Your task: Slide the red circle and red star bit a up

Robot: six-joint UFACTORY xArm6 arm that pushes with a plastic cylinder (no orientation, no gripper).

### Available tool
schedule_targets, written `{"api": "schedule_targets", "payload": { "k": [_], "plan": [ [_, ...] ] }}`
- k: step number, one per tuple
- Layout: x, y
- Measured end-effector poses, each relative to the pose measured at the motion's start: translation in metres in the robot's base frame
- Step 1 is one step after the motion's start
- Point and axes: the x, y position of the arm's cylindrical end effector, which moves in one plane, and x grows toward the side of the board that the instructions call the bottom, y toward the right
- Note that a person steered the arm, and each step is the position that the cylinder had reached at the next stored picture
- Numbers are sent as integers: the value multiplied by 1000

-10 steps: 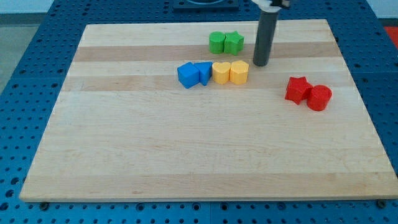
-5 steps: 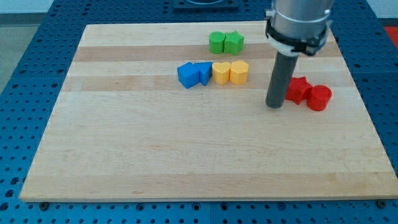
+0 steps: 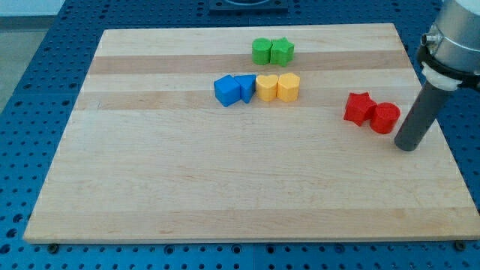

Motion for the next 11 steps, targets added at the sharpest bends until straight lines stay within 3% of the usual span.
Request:
{"api": "schedule_targets", "payload": {
  "k": [6,11],
  "plan": [
    [-21,21],
    [-35,-44]
  ]
}}
